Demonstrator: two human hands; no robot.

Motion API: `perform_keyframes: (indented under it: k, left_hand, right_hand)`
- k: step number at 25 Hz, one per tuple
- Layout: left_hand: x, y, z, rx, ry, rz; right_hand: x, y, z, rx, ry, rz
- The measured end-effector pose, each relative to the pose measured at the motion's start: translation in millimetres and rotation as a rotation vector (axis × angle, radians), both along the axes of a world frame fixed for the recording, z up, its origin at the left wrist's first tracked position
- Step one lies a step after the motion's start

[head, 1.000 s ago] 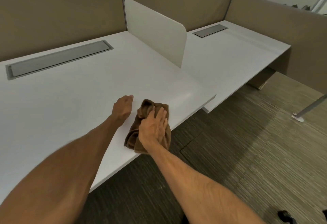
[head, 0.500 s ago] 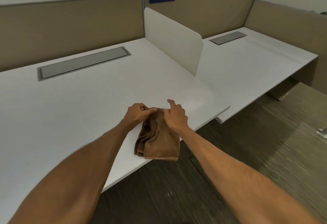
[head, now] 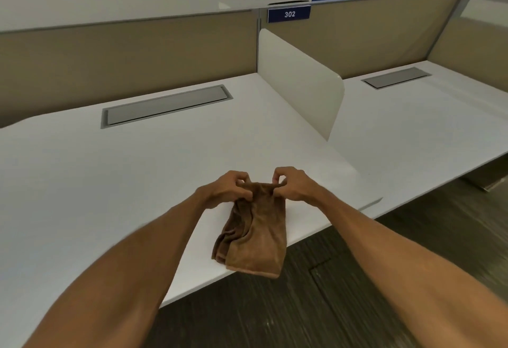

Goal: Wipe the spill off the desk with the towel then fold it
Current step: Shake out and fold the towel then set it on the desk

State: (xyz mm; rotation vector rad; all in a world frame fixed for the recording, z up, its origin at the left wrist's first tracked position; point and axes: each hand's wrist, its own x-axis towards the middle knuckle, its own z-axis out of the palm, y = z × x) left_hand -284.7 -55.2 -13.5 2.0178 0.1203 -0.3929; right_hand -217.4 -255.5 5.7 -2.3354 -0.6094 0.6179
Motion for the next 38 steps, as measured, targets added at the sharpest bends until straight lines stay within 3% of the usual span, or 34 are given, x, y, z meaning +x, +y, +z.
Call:
perform_keyframes:
  k: [3, 7, 11, 16, 18, 23, 25, 31, 38]
  left_hand:
    - [4.8, 9.4, 27.8, -0.034, 0.012, -0.120]
    - [16.9, 7.1, 79.3, 0.038, -0.033, -0.225]
    - [28.2, -5.9, 124.0, 0.468, -0.105, -0.222]
    - [37.7, -12.6, 163.6, 1.148, -0.469, -0.345]
    - [41.4, -12.5, 173.1, 1.238, -0.522, -0.395]
    - [50.5, -2.1, 185.4, 0.951, -0.498, -0.435]
    - [60.4, 2.8, 189.6, 0.936, -0.489, -0.452]
    - [101.2, 35.0, 205.0, 0.688, -0.529, -0.128]
    - [138.8, 72.2, 215.0, 0.841, -0.636, -0.156]
  right_hand:
    - [18.8, -3.1, 53.1, 0.098, 0.133, 0.185]
    - [37.1, -1.9, 117.1, 0.144, 0.106, 0.346]
    - [52.5, -2.5, 162.4, 0.138, 0.005, 0.423]
    - [68.3, -9.2, 201.1, 0.106, -0.219, 0.414]
    - [75.3, -10.5, 209.5, 0.125, -0.299, 0.380]
    - [97.2, -6.3, 219.5, 0.014, -0.474, 0.399]
    - [108.0, -2.4, 221.1, -0.038, -0.530, 0.408]
    - [140.8, 11.8, 223.3, -0.067, -0.556, 0.272]
    - [168.7, 47.1, 227.7, 0.022, -0.551, 0.121]
